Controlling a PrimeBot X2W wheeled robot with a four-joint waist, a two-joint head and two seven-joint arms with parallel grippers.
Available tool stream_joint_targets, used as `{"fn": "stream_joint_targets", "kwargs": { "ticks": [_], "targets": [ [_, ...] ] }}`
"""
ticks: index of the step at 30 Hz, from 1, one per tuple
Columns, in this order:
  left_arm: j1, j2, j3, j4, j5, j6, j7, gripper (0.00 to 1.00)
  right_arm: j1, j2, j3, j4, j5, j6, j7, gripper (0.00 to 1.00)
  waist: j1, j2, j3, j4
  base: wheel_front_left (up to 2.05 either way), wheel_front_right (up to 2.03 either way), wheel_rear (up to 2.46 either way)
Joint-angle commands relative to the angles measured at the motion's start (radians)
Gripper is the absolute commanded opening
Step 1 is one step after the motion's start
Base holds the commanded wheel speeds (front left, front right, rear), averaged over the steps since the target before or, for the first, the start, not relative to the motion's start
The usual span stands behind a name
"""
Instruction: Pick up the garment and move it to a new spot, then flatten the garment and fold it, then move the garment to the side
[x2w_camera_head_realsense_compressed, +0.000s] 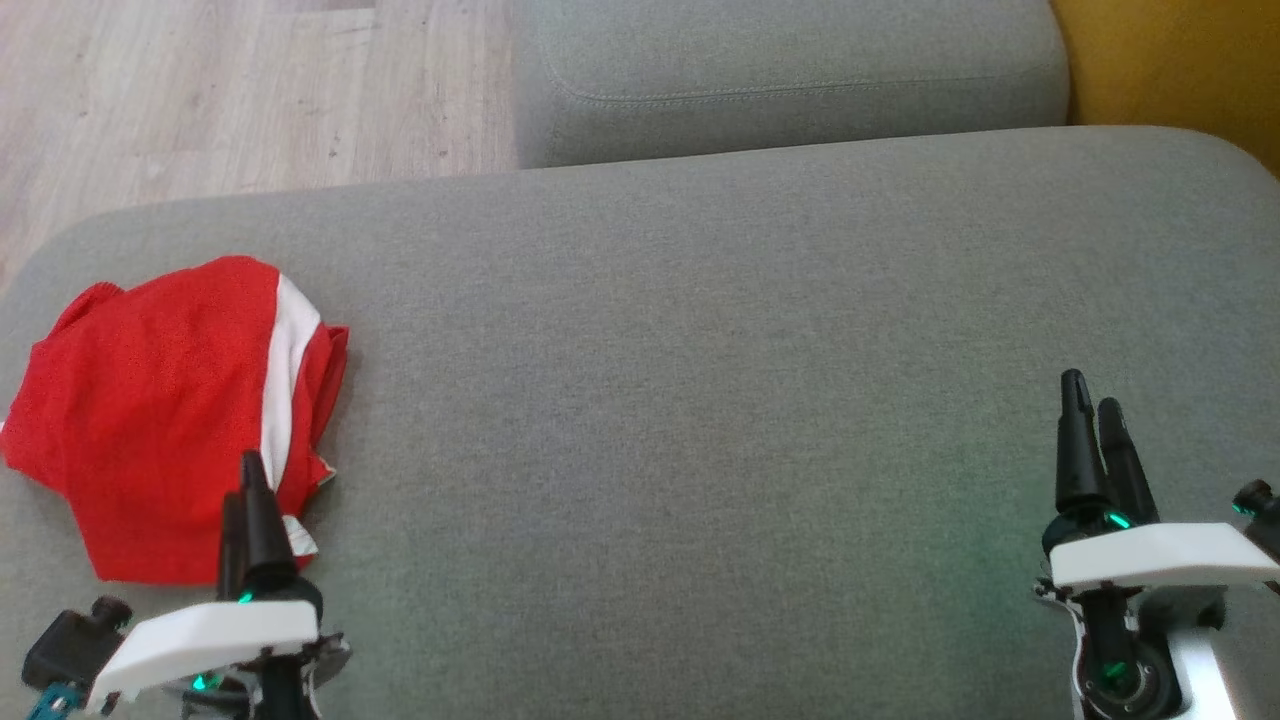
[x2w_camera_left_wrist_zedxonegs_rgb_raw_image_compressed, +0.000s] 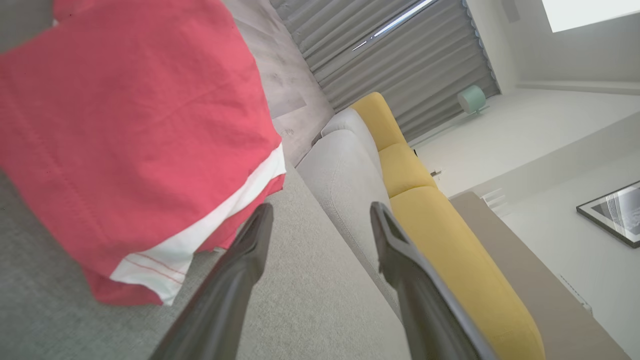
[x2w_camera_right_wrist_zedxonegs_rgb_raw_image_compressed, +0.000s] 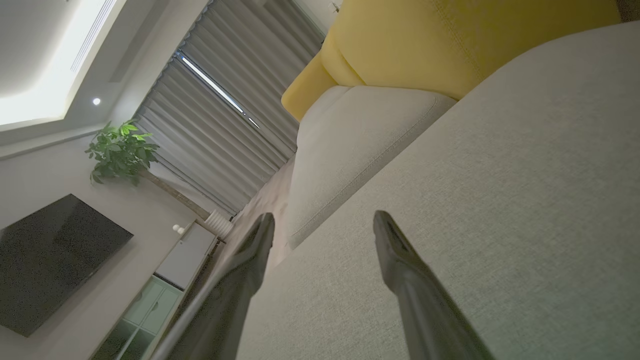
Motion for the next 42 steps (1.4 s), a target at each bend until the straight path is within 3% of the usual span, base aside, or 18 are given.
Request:
{"fn": "stream_joint_targets", "kwargs": {
  "ticks": [1,25,33,42],
  "targets": [
    [-0.045,0.005,0.005,-0.046,0.029,0.0,-0.012,1.0,-0.05,-0.006,0.014,-0.045,-0.036,0.005,-0.012,1.0,0.0,0.0,0.001,-0.001,0.0,0.0,0.0],
    [-0.059,0.006,-0.13,-0.094,0.481,0.018,-0.083,1.0,-0.046,-0.008,0.065,-0.082,-0.436,0.006,-0.083,1.0,0.0,0.0,0.016,-0.033,0.0,0.0,0.0],
    [-0.066,0.024,-0.189,-0.081,0.647,0.048,-0.107,1.0,-0.044,-0.008,0.083,-0.09,-0.561,0.007,-0.107,1.0,0.0,0.0,0.016,-0.041,0.0,0.0,0.0],
    [-0.082,0.047,-0.249,-0.087,0.763,0.093,-0.134,1.0,-0.042,-0.009,0.1,-0.101,-0.682,0.007,-0.133,1.0,0.0,0.0,0.021,-0.047,0.0,0.0,0.0]
  ]
}}
